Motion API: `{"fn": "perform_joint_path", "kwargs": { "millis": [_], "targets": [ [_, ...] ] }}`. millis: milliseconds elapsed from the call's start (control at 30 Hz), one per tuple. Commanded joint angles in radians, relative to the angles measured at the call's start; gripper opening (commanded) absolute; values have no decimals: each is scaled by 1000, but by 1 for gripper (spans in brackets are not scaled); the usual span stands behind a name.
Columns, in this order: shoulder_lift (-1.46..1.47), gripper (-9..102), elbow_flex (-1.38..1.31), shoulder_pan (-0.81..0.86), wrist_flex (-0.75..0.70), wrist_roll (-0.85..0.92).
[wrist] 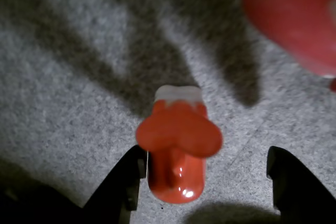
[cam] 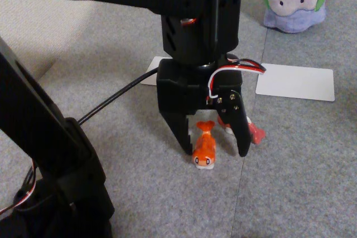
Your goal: Wooper wants to eat egg sudhi, and Goomy wants to eat shrimp sushi
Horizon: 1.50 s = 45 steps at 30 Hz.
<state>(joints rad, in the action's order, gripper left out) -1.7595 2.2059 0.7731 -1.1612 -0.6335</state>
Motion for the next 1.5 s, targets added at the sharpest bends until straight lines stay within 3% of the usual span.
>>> {"fn": "perform_joint_path", "kwargs": {
  "millis": [0,433,1000,1333,1467],
  "targets": [
    [-37,27,3,-3,20,-28],
    [-41,27,239,-149,258,-143],
    [-41,4,238,-141,199,-143],
    [-146,1,238,-117,150,-137],
    [-199,13,238,-121,84,-141]
  ]
}}
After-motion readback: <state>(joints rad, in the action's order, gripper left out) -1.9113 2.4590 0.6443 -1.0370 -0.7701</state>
